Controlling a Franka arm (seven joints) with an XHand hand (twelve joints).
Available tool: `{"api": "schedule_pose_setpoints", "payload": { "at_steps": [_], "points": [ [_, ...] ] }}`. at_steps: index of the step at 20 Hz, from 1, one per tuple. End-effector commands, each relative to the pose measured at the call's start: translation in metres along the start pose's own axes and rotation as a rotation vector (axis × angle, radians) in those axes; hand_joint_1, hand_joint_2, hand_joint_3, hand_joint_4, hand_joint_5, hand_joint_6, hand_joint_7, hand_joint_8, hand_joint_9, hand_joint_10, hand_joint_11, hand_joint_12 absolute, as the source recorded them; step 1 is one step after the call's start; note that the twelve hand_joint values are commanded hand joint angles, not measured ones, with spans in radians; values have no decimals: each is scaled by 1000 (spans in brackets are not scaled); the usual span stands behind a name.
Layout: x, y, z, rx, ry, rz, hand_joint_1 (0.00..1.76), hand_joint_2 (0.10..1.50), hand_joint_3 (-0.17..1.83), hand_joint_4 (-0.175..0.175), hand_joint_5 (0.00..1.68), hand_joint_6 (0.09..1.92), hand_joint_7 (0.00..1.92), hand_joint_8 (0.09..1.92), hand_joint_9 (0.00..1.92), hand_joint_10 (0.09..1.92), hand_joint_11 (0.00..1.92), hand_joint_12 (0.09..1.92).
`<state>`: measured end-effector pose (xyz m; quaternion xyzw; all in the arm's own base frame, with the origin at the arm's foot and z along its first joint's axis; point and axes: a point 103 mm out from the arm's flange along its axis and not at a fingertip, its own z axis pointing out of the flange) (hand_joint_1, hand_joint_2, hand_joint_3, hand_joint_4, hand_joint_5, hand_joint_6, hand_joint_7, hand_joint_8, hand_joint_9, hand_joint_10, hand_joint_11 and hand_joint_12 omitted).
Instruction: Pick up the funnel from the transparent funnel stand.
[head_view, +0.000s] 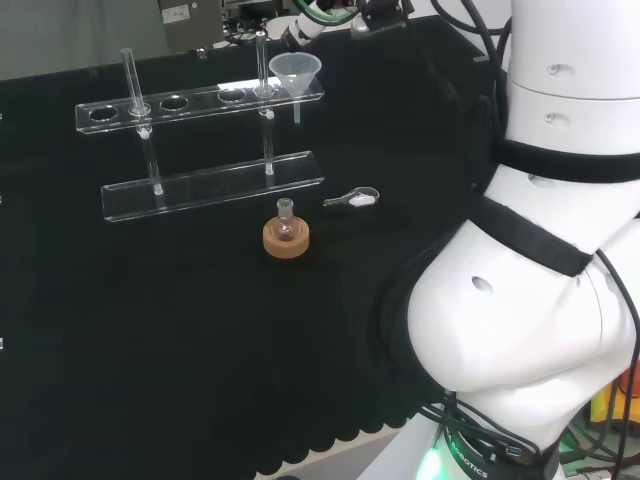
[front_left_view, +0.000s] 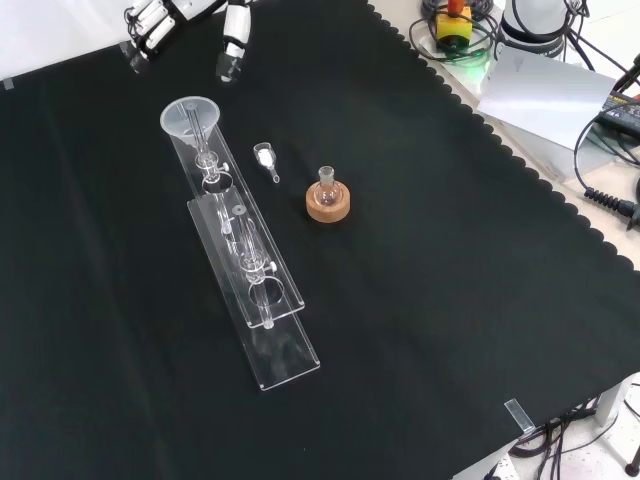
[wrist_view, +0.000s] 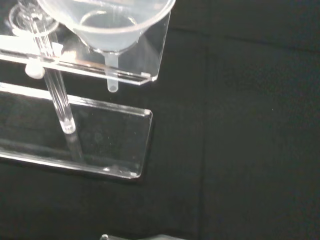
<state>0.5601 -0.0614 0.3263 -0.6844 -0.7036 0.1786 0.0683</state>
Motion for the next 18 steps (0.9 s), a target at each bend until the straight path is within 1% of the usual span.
{"api": "schedule_pose_setpoints", "payload": {
  "at_steps": [1, 4, 10, 12, 15, 18],
  "points": [
    [10, 13, 9, 69, -48, -20, 390, 823, 157, -5, 49, 87, 0, 445, 145, 757, 47, 1461],
    [13, 20, 11, 75, -41, -28, 390, 804, 144, -6, 34, 87, 0, 402, 134, 771, 93, 1478],
    [15, 31, 16, 100, -45, -47, 375, 769, 107, -12, 12, 87, 0, 313, 111, 859, 209, 1506],
    [15, 34, 18, 118, -49, -52, 382, 762, 99, -11, 9, 87, 0, 283, 103, 873, 224, 1507],
    [14, 37, 20, 143, -49, -76, 391, 754, 85, -2, 2, 87, 0, 203, 58, 892, 208, 1520],
    [15, 38, 21, 150, -93, -98, 404, 742, 72, 6, 0, 87, 0, 167, 27, 907, 187, 1536]
  ]
}}
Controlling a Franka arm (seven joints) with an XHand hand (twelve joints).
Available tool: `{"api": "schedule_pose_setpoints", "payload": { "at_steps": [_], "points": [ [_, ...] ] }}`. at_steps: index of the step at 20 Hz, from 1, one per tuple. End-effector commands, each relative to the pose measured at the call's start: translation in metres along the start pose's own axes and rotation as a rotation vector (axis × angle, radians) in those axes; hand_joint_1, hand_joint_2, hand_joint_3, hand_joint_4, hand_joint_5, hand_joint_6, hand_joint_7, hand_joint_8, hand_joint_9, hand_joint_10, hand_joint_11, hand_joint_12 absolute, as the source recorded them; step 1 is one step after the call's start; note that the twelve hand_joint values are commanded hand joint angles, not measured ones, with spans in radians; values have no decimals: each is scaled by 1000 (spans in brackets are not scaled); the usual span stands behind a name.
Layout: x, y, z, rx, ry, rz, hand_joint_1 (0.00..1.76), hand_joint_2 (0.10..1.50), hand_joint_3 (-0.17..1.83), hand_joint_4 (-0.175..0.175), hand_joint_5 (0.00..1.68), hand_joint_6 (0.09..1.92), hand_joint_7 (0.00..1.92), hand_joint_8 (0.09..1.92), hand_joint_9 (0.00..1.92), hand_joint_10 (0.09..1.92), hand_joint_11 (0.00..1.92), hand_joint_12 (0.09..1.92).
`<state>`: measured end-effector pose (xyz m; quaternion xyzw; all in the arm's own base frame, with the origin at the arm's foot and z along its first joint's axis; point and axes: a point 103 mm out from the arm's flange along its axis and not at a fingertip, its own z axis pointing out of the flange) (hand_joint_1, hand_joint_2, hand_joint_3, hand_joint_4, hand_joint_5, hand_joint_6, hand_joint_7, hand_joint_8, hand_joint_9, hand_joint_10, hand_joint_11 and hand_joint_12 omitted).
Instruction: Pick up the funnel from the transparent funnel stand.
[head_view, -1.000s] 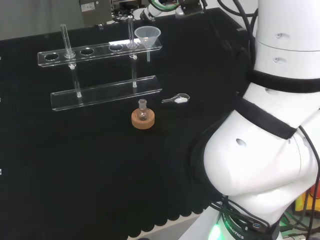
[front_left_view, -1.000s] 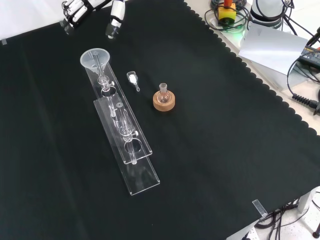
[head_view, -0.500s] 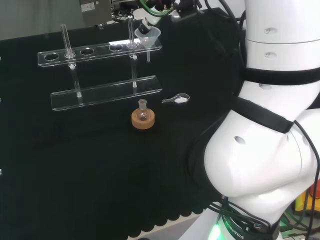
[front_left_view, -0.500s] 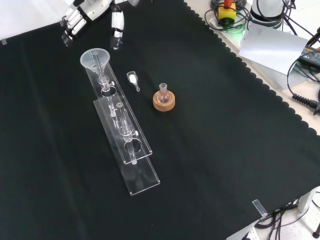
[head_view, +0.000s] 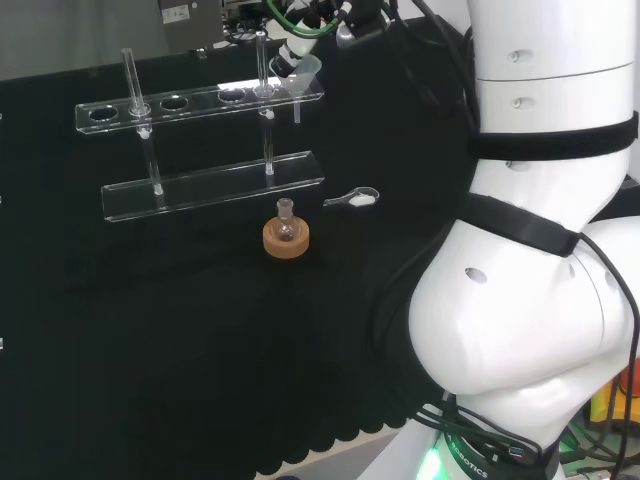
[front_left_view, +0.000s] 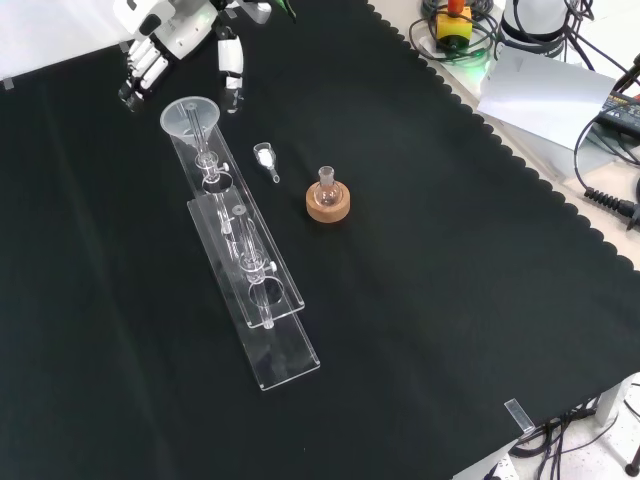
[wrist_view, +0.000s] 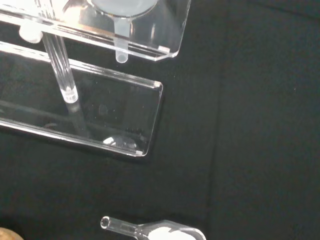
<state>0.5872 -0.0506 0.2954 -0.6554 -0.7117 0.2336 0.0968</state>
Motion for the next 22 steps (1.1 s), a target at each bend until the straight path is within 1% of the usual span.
{"api": "schedule_pose_setpoints", "payload": {
  "at_steps": [1, 5, 11, 15, 19, 22],
  "points": [
    [1, 3, 4, 39, -58, -48, 409, 738, 69, 8, 0, 87, 0, 160, 23, 910, 183, 1539],
    [3, 4, 5, 49, -91, -54, 456, 727, 61, 18, 0, 87, 0, 142, 18, 917, 176, 1545],
    [4, 3, 7, 31, -89, -62, 496, 728, 58, 28, 0, 87, 0, 128, 27, 923, 174, 1549],
    [5, 4, 8, 39, -103, -65, 513, 729, 57, 32, 0, 87, 0, 130, 35, 924, 167, 1551],
    [4, 6, 9, 40, -113, -57, 528, 731, 57, 33, 0, 87, 0, 137, 38, 923, 160, 1554],
    [4, 9, 12, 45, -109, -59, 541, 732, 57, 34, 0, 87, 0, 137, 35, 920, 156, 1555]
  ]
}}
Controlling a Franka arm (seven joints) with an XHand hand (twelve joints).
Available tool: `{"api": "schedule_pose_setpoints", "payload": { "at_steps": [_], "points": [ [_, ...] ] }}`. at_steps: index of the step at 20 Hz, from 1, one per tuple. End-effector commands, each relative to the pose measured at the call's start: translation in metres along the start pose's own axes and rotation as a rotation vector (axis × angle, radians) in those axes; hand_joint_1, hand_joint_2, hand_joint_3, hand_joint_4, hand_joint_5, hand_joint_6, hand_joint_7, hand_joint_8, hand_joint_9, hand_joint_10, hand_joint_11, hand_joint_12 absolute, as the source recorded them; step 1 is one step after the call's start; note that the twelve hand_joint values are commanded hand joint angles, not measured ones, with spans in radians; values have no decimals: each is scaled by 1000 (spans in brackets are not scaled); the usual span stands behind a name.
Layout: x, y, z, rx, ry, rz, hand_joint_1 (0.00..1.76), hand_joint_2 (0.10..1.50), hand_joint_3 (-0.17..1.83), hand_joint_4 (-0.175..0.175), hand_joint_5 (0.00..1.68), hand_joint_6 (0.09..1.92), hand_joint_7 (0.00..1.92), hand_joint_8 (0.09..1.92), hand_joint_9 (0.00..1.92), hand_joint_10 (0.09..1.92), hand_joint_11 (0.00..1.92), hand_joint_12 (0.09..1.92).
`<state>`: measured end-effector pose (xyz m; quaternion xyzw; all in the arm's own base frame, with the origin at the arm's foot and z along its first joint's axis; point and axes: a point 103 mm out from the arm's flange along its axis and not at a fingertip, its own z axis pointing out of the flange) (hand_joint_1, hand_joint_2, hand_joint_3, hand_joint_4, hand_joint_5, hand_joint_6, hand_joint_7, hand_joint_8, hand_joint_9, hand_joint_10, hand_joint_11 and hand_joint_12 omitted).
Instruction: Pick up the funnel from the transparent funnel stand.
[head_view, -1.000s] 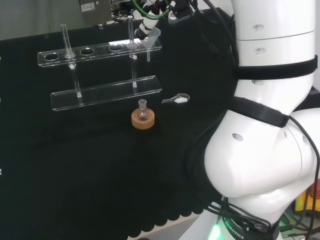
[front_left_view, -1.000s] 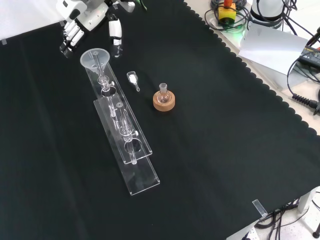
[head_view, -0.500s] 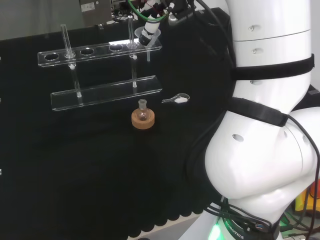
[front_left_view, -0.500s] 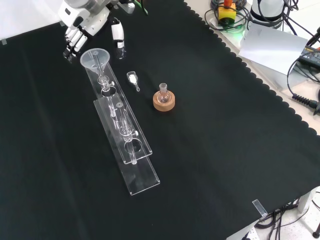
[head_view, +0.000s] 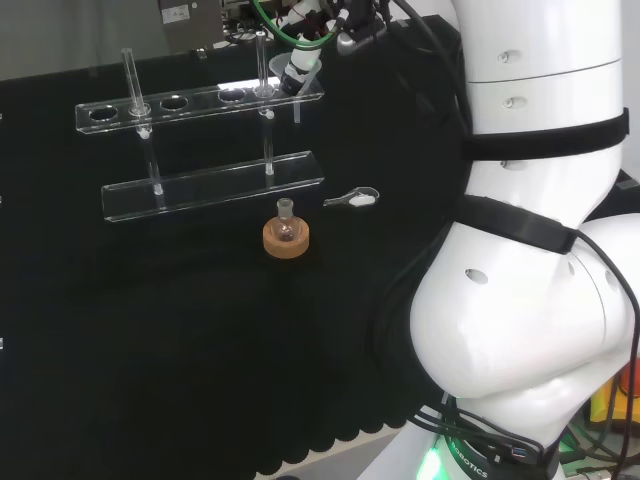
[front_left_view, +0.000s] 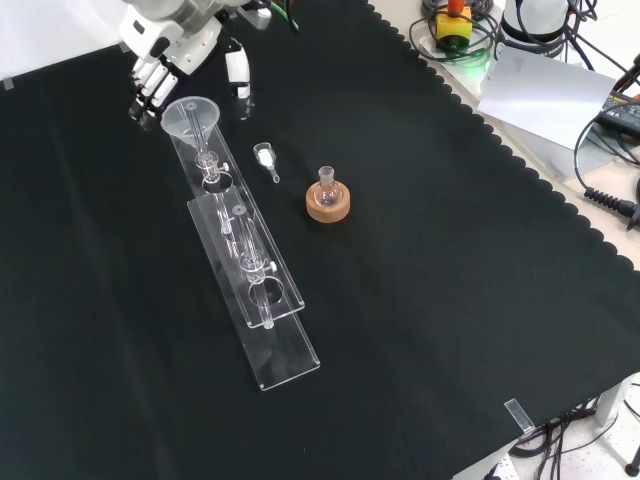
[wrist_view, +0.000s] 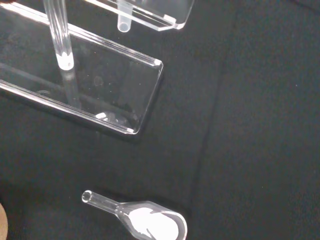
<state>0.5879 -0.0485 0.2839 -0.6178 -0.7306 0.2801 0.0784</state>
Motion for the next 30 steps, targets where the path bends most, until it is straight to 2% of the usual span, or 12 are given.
{"api": "schedule_pose_setpoints", "payload": {
  "at_steps": [1, 5, 19, 30],
  "points": [
    [0, 5, 3, 5, 5, -1, 544, 733, 57, 34, 0, 87, 0, 136, 34, 920, 155, 1555],
    [-1, 8, 4, -18, 16, -10, 550, 735, 56, 35, 0, 87, 0, 103, 50, 919, 158, 1558],
    [-1, 17, 8, 16, 27, -27, 558, 742, 52, 39, 0, 87, 26, 87, 152, 892, 191, 1546],
    [-4, 20, 10, 32, 18, -21, 571, 755, 54, 41, 12, 87, 41, 138, 176, 855, 188, 1546]
  ]
}}
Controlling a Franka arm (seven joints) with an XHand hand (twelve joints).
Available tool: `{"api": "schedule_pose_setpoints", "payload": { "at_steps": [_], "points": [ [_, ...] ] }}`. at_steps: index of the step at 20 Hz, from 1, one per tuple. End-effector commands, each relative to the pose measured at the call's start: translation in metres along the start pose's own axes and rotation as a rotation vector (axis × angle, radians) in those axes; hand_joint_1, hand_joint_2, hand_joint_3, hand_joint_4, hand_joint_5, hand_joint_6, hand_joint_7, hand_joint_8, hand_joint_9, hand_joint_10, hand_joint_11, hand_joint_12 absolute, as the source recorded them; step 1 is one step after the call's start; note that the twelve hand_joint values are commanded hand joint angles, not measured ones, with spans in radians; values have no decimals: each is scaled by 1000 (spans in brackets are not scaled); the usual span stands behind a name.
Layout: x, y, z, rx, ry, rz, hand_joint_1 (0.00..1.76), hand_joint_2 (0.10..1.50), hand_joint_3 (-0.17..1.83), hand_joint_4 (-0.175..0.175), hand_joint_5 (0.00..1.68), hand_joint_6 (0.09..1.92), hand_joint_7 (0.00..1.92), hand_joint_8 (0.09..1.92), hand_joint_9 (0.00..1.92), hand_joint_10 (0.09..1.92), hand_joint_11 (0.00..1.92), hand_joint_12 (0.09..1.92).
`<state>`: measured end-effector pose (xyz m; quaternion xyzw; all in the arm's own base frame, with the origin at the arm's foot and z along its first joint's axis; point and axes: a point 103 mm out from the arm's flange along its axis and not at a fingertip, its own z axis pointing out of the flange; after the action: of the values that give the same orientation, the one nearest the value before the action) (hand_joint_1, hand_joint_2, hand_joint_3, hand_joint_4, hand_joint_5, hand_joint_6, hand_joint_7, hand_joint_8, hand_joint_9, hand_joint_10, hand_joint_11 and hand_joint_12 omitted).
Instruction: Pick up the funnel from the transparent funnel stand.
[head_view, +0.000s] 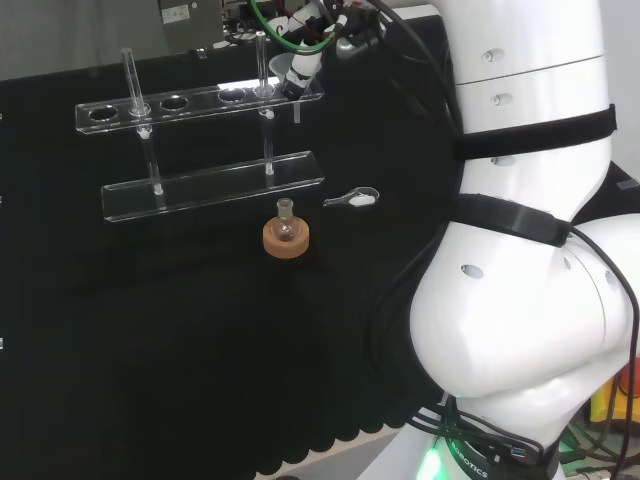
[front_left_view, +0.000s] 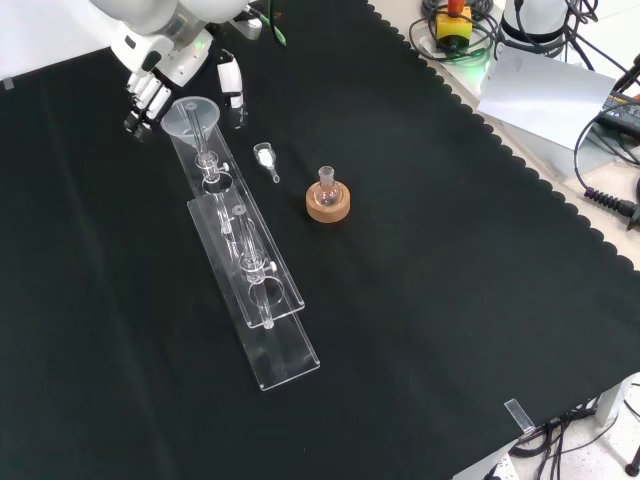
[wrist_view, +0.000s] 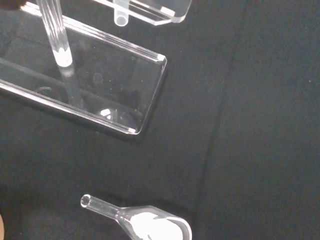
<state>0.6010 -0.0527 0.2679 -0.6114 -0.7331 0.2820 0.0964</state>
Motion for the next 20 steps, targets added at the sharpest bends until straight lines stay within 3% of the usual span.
{"api": "schedule_pose_setpoints", "payload": {
  "at_steps": [1, 9, 20],
  "points": [
    [-1, 1, 2, 6, 1, 0, 574, 758, 56, 40, 17, 87, 46, 142, 178, 854, 188, 1546],
    [0, 3, 0, -18, -16, -1, 586, 795, 78, 33, 60, 87, 8, 468, 343, 714, 187, 1544],
    [-1, 4, -2, -28, -62, 15, 653, 813, 142, 17, 206, 87, 332, 616, 628, 601, 241, 1515]
  ]
}}
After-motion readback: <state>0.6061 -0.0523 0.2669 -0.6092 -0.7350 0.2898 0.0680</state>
